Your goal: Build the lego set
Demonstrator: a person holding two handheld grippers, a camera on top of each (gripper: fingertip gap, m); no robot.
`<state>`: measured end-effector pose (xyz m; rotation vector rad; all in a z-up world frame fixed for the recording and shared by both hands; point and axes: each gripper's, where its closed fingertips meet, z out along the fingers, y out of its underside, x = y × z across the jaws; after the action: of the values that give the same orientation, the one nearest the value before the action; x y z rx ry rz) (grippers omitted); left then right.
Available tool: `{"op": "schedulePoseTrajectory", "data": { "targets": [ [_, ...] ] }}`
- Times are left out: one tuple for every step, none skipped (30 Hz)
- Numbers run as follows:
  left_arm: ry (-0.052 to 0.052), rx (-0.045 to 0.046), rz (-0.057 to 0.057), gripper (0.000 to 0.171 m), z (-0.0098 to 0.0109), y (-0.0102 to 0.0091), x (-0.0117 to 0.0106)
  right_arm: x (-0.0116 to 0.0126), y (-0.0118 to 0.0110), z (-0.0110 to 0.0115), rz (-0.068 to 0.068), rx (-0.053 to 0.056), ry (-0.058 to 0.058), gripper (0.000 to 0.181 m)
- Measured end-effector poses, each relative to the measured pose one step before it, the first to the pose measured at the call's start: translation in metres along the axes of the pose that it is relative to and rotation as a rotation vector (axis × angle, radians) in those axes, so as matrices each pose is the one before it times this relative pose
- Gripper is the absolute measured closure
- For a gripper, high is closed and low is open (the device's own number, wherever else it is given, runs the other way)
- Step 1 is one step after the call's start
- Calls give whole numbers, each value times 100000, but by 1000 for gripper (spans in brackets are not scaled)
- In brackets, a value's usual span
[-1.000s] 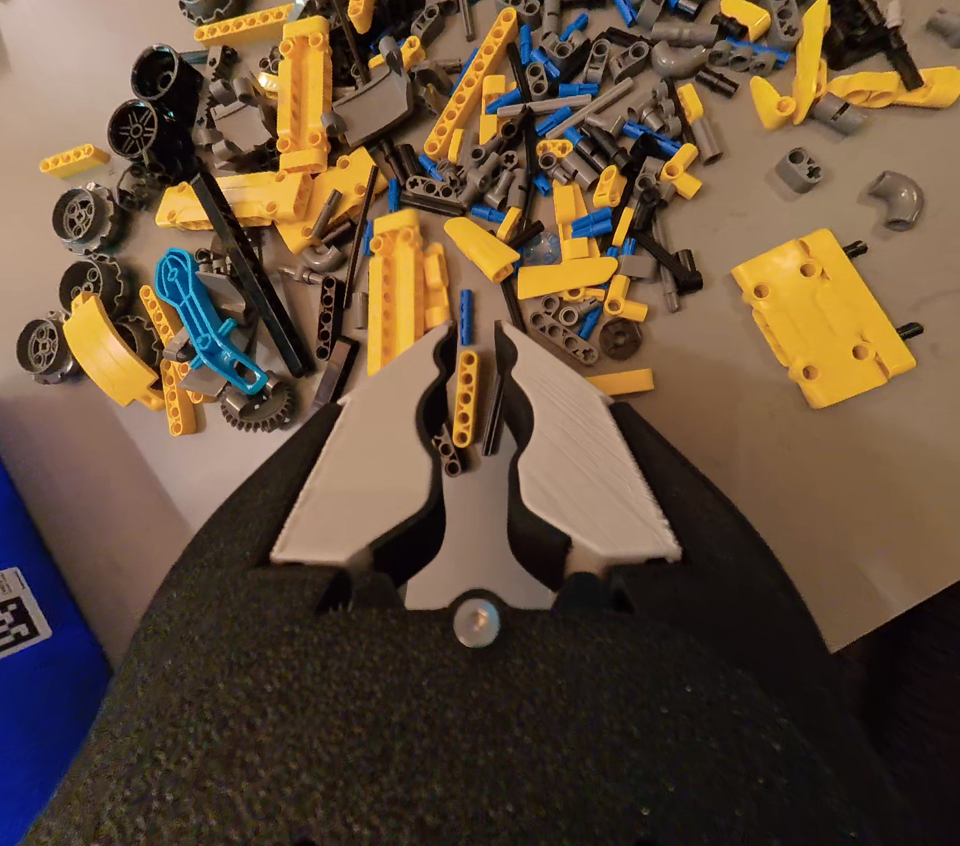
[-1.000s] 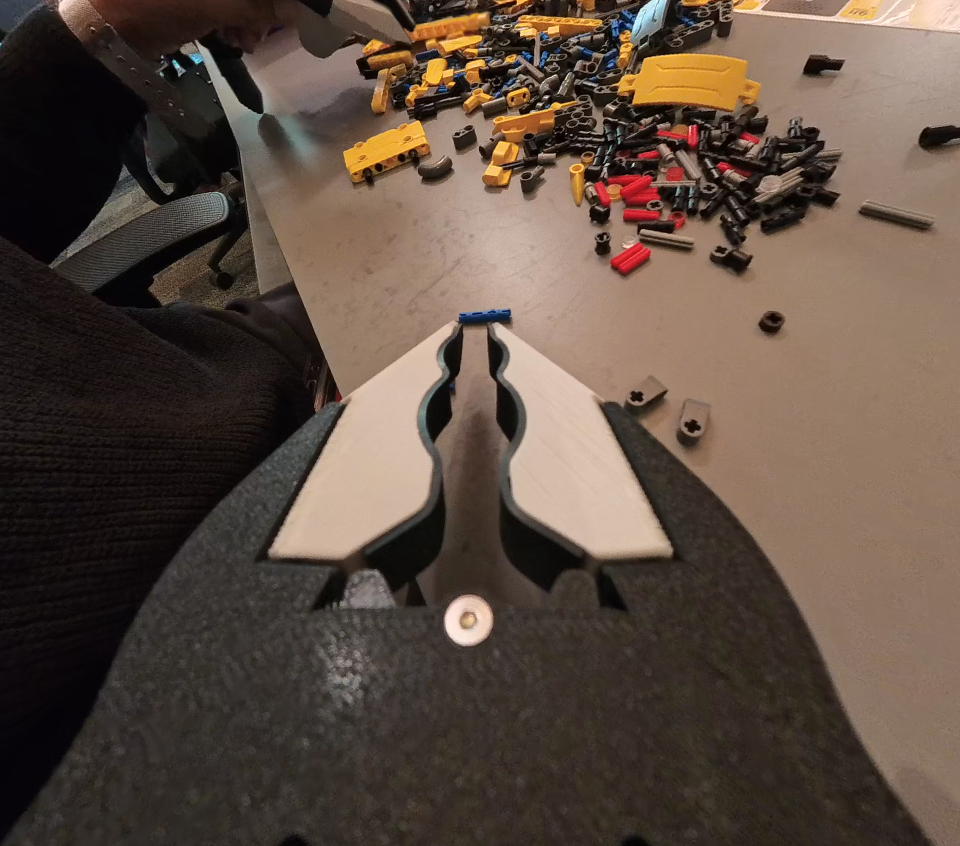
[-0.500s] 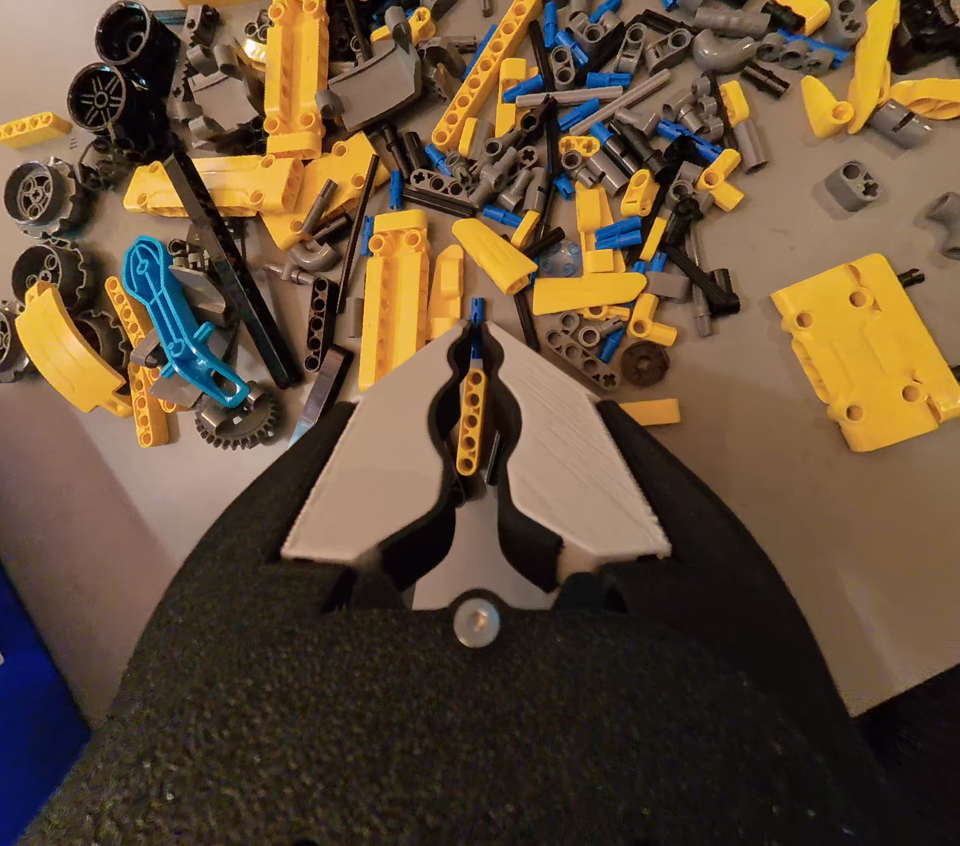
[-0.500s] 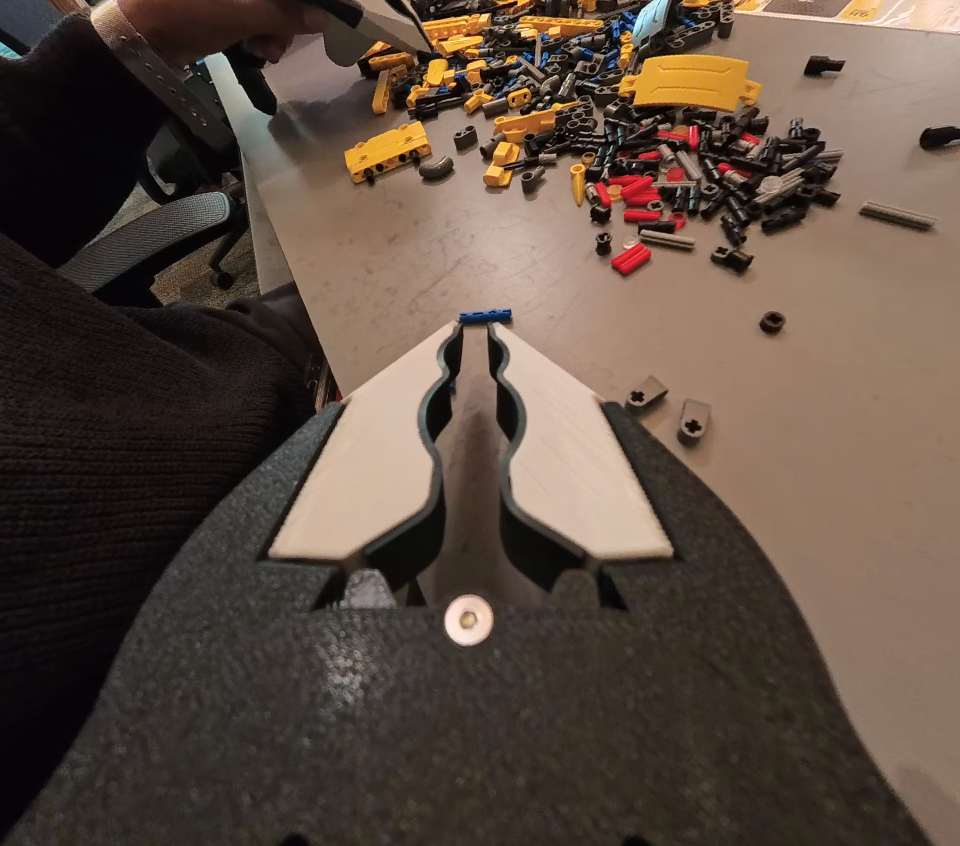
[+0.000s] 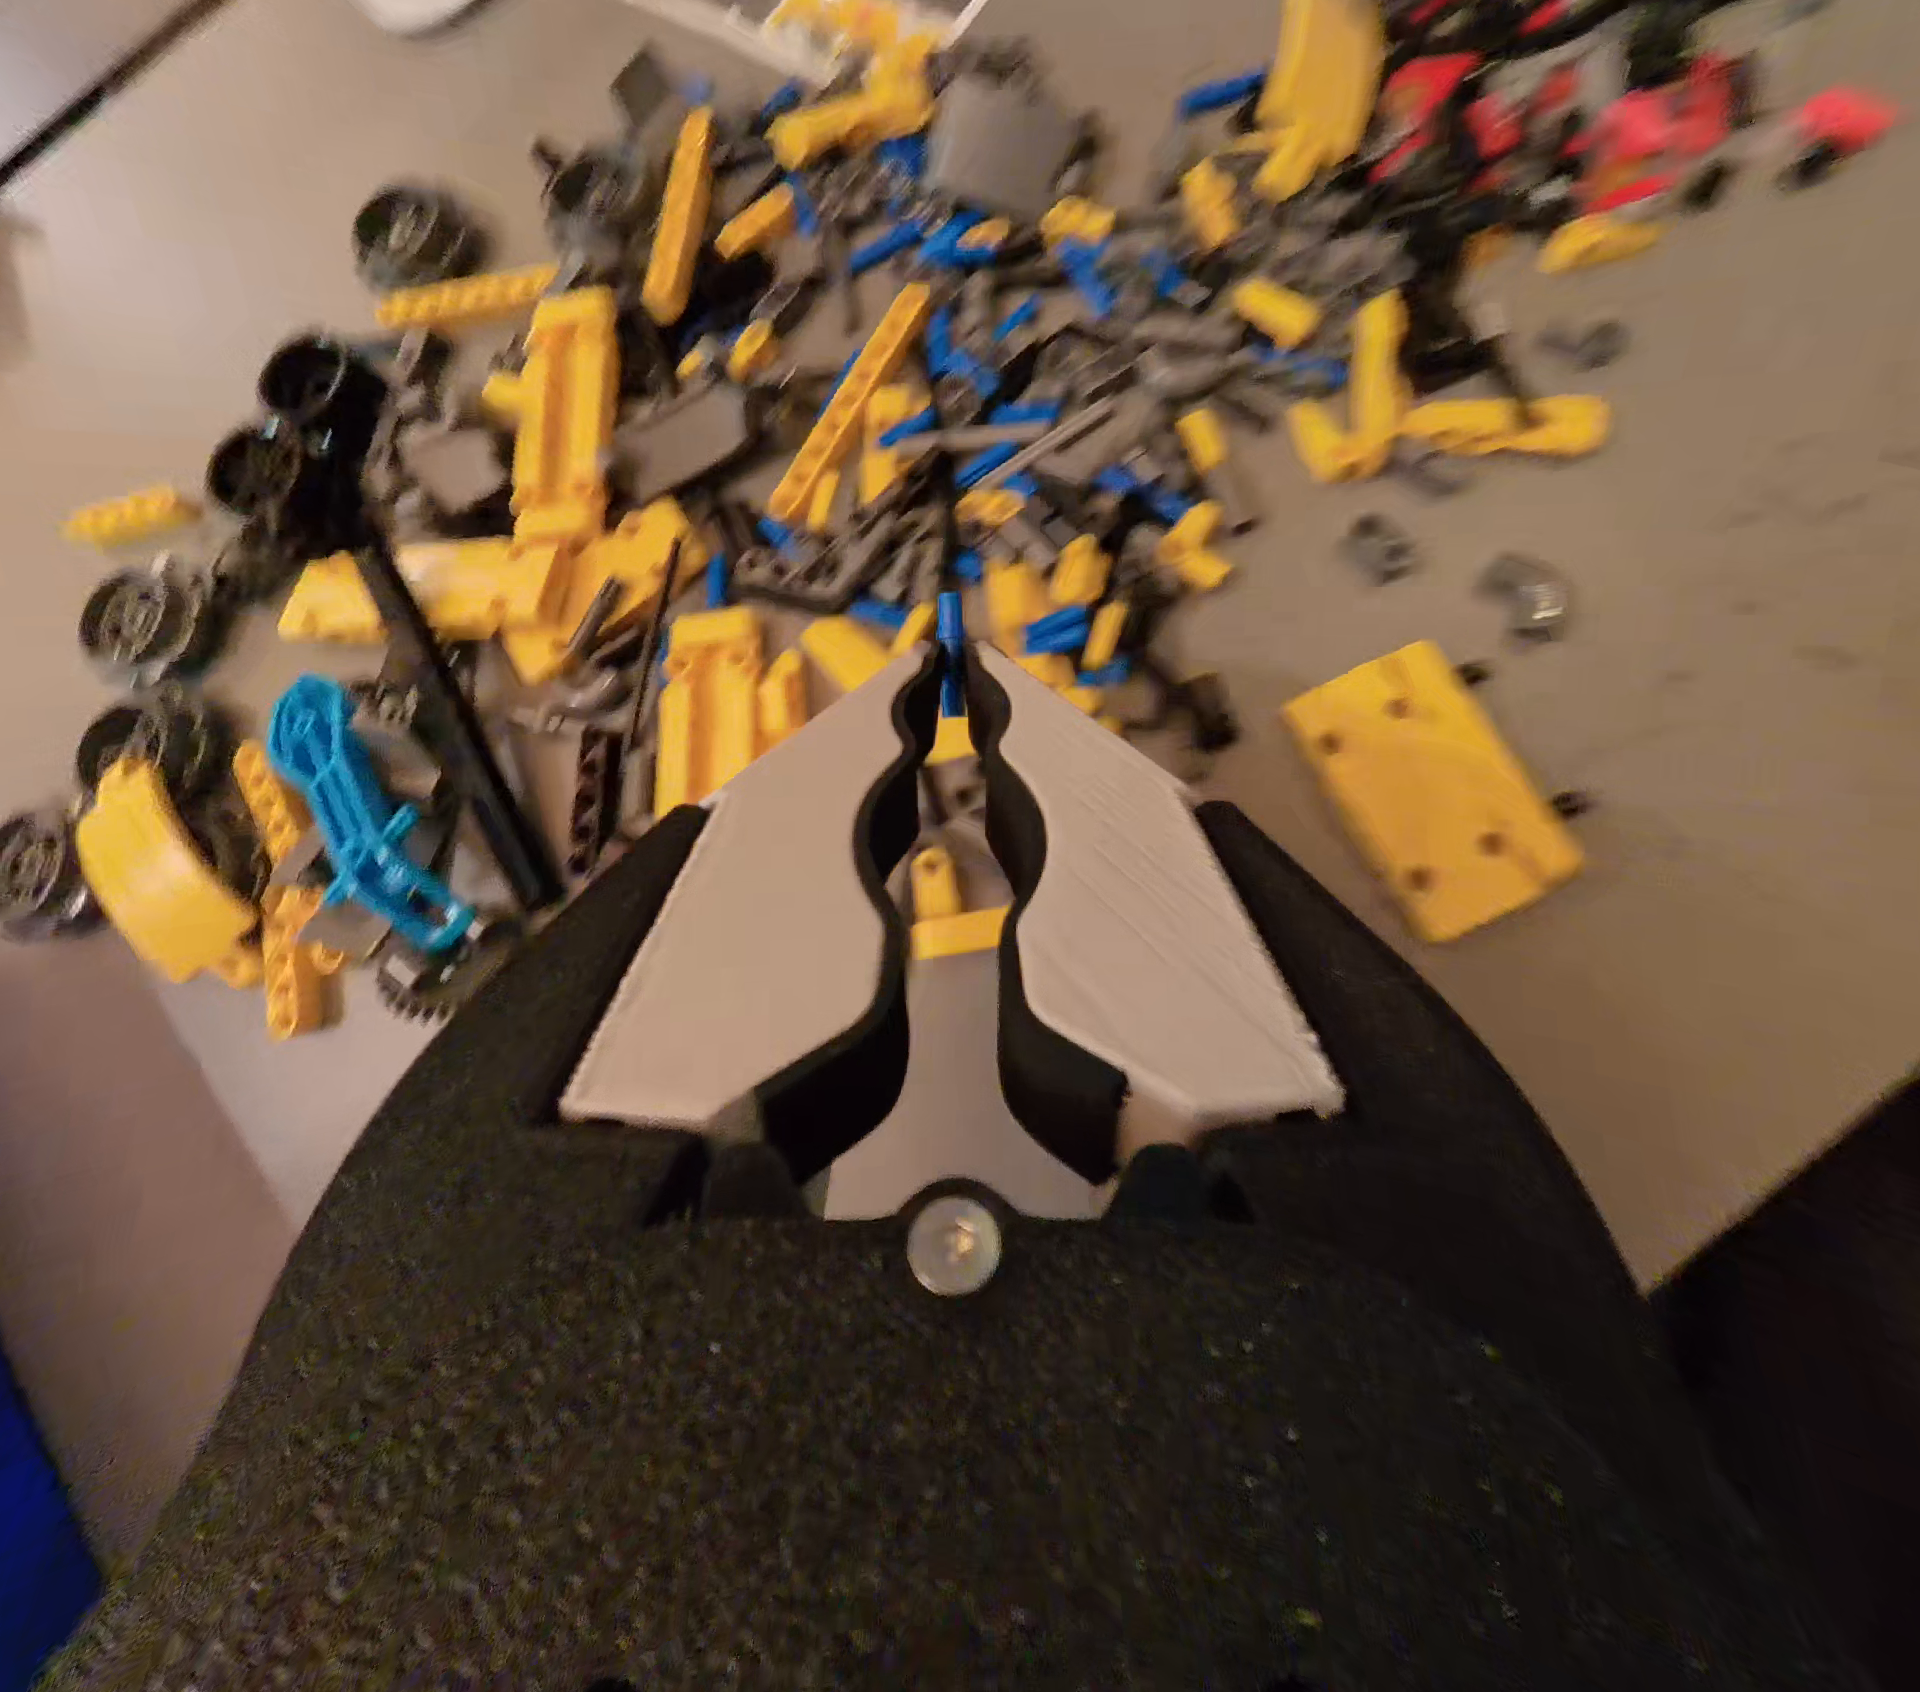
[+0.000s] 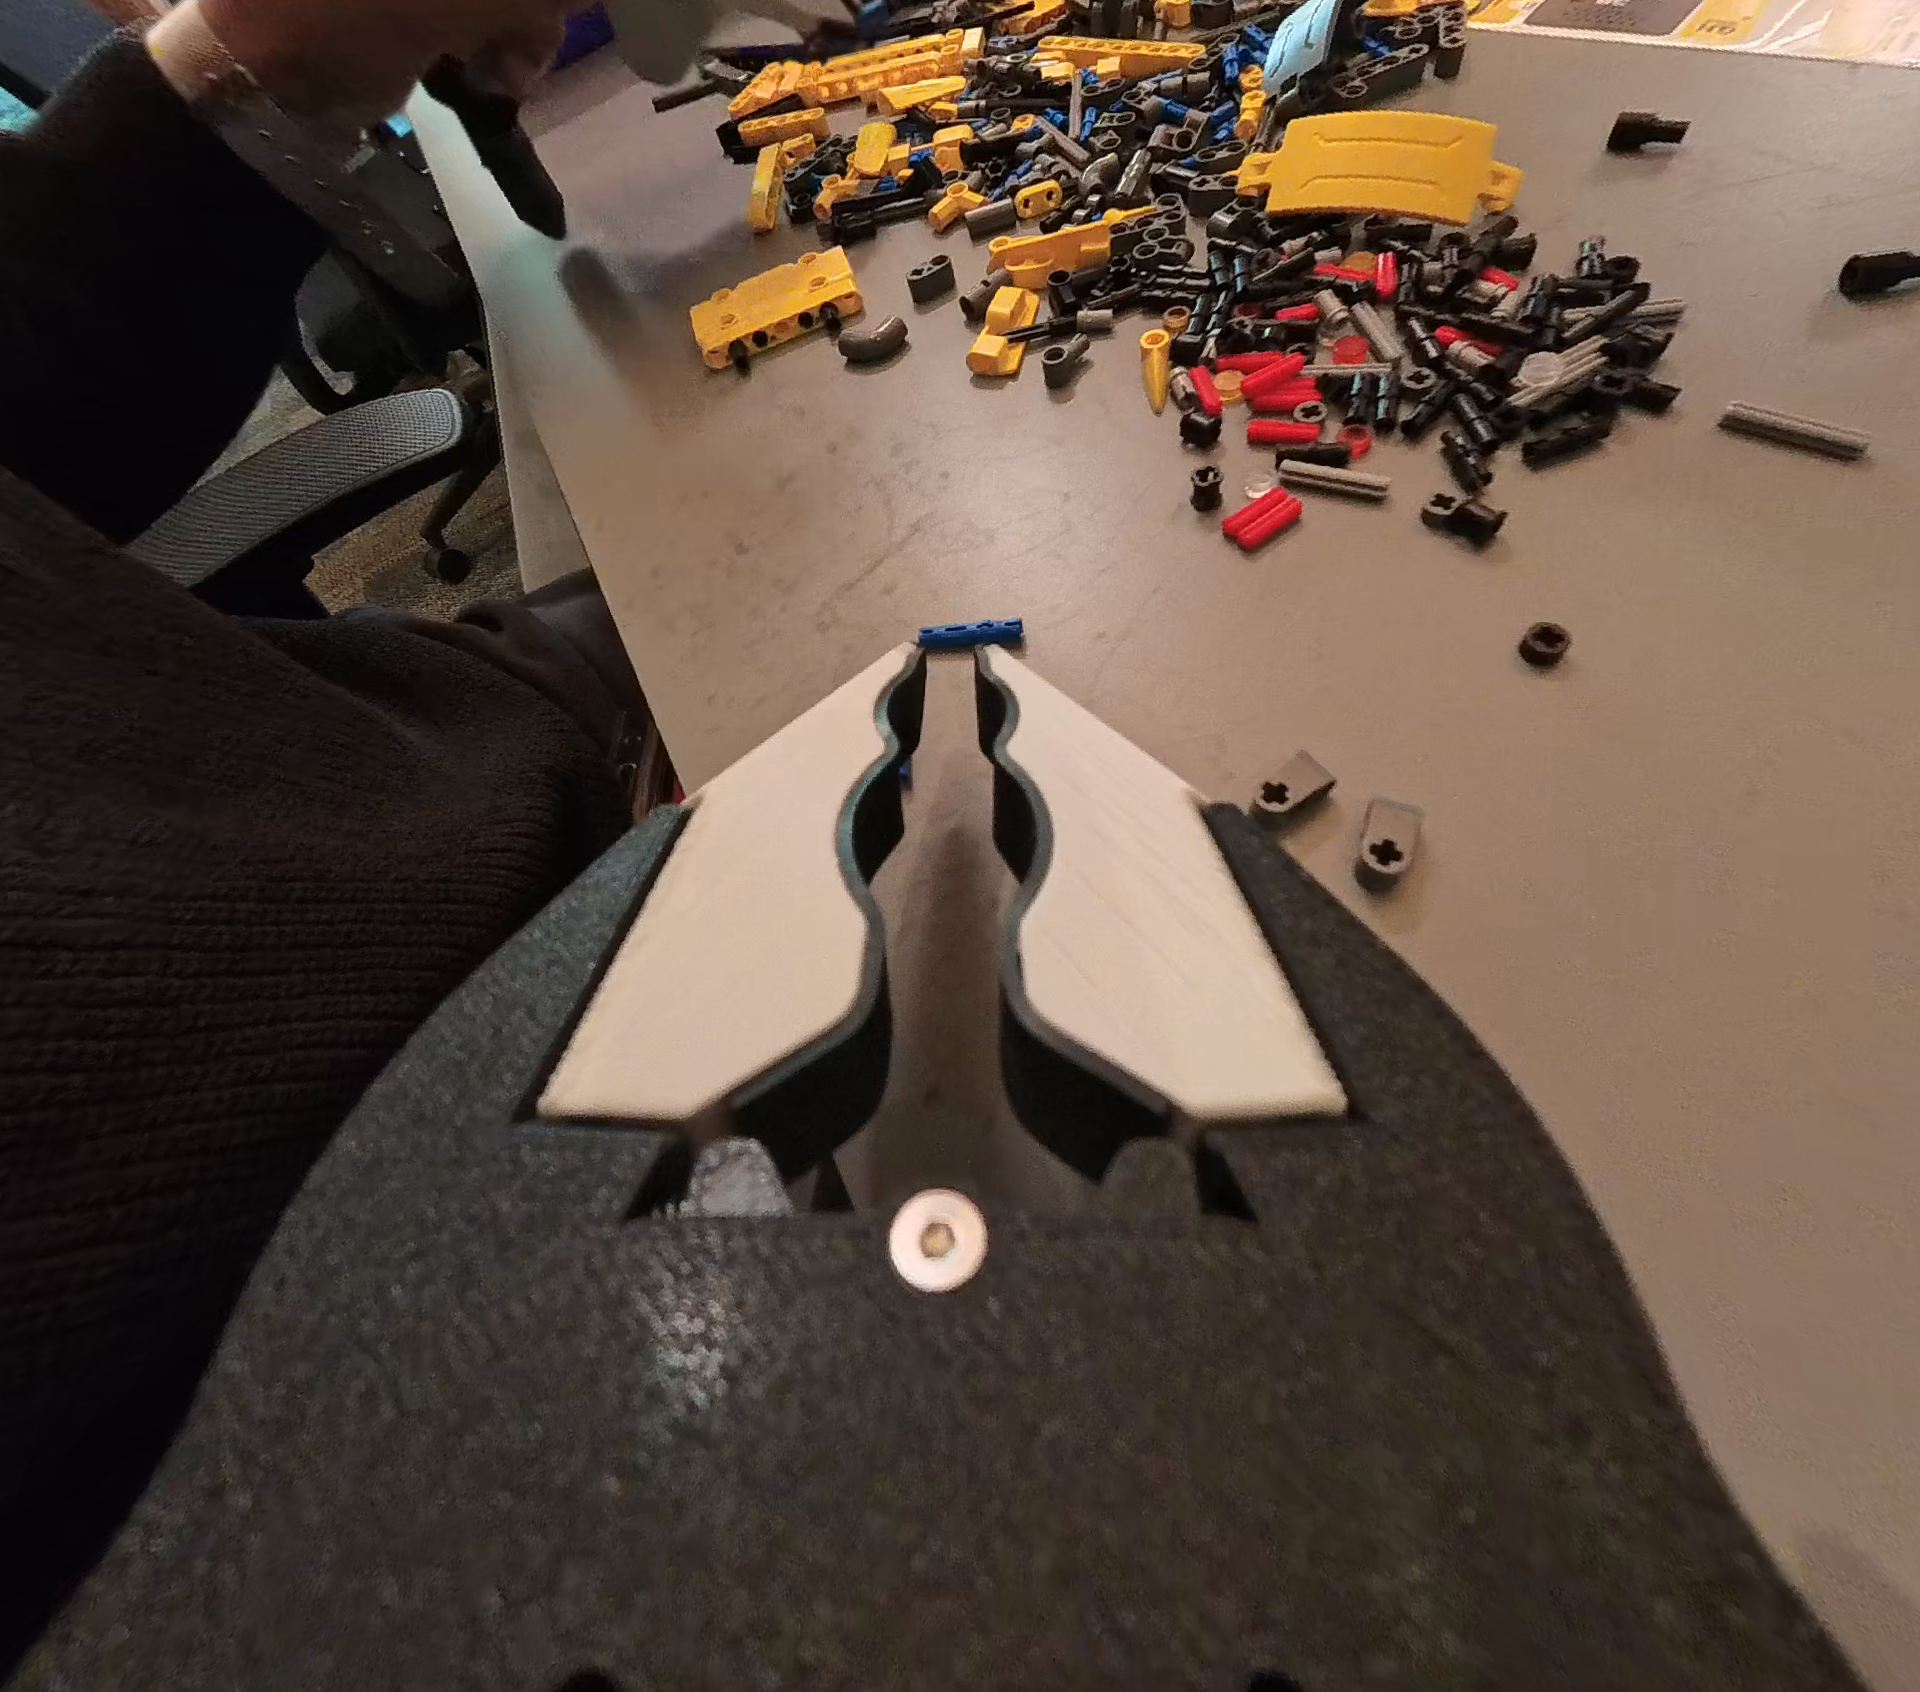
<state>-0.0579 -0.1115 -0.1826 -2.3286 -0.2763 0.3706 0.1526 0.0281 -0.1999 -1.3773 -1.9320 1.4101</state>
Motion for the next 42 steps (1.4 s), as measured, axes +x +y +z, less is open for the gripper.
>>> {"op": "schedulePoseTrajectory", "data": {
  "targets": [
    [3331,2947,2396,168,-358,-976,1279,3,3,8,223,-57,-164,172],
    [5000,2583,2892,168,-183,-934,1638,-8,-8,-16,164,98,-129,172],
    [6240,2037,2361,169,57,-871,1914,8,-32,-13,17,236,22,172],
    [6558,1417,1183,168,342,-772,2016,9,-17,-15,-74,162,140,172],
    [7371,722,834,168,595,-633,2178,4,-6,-6,-85,50,187,172],
    [7653,394,801,168,800,-533,2229,15,-1,1,-94,44,151,172],
    [5578,-350,1412,168,948,-380,1897,1,-11,-3,-69,52,83,172],
    [2707,-648,1339,168,1005,-307,1350,6,-3,-4,-62,53,44,173],
    [1401,-1207,1438,168,999,-178,1009,-10,-3,-12,-89,28,23,172],
    [826,-1543,1107,168,964,-76,708,-8,1,4,-85,-9,-37,173],
    [168,-1809,454,168,893,38,404,-20,4,-2,-58,3,-81,173],
    [92,-1686,0,168,784,81,241,-19,1,0,-17,-4,-141,173],
    [971,-855,-387,168,639,-6,306,-13,-2,-4,-19,13,-163,173],
    [1025,-669,-552,168,520,-6,287,-29,-6,-11,-79,50,-105,173],
    [688,-531,-307,168,428,-37,250,-16,-9,-9,-117,68,-30,173],
    [188,-231,-190,168,358,-72,172,-3,-4,2,-115,64,14,172],
    [-458,-329,-440,168,299,-66,34,-9,-7,-10,-90,53,31,172],
    [-109,-349,-668,168,275,-59,44,3,-1,-5,-63,41,20,173],
    [-16,-405,-840,168,273,-42,30,3,-4,-3,-55,60,25,173],
    [-226,-367,-877,168,285,-32,-36,-5,-16,-1,-85,87,31,173],
    [169,-286,-490,168,274,-25,27,-1,2,-11,-90,56,11,173],
    [789,760,-7,168,173,-175,122,-10,-1,5,-63,6,-40,173],
    [1252,381,6,168,120,-107,199,-20,4,-7,-29,6,-122,173],
    [1089,60,-272,168,91,-73,144,-28,1,0,-3,-6,-201,173],
    [684,-245,-151,168,69,-2,70,-18,1,-6,-24,-7,-199,172],
    [254,3,49,168,-6,-27,1,-18,1,-1,-33,-9,-144,172],
    [285,-197,-137,168,-16,23,-1,-9,-3,7,-17,-11,-104,172],
    [247,-39,-265,167,-32,16,8,-8,1,0,-6,-4,-62,173],
    [288,-15,-295,167,-45,41,10,-7,1,-6,1,26,-18,173],
    [410,-40,-175,167,-50,51,40,-1,-7,3,-7,49,-13,173],
    [204,-65,-192,167,-62,63,-6,2,0,-5,-44,35,29,173],
    [21,-107,-140,166,-88,62,-41,5,-2,6,-62,12,64,172],
    [-482,-84,-16,166,-116,61,-125,1,3,-6,-24,15,26,172],
    [-879,305,-2,165,-178,10,-197,-3,-2,1,7,16,-17,172],
    [-647,813,-31,165,-259,-72,-175,5,-4,7,6,-5,4,173],
    [-403,1151,-380,165,-316,-118,-176,-2,1,-1,20,-8,-6,172],
    [-287,1165,-911,165,-338,-128,-223,0,0,0,10,3,2,172],
    [-153,1053,-1398,165,-330,-75,-254,9,-2,6,9,-21,33,173],
    [46,996,-1490,165,-321,-40,-273,9,11,3,73,-49,-7,172],
    [-49,1016,-1480,165,-303,-3,-302,-3,-1,1,113,-25,-62,173],
    [-146,988,-1391,165,-284,42,-318,11,-2,-4,89,-19,-35,172],
    [-89,705,-1228,165,-254,76,-271,2,9,9,0,-1,57,173]
  ]
}}
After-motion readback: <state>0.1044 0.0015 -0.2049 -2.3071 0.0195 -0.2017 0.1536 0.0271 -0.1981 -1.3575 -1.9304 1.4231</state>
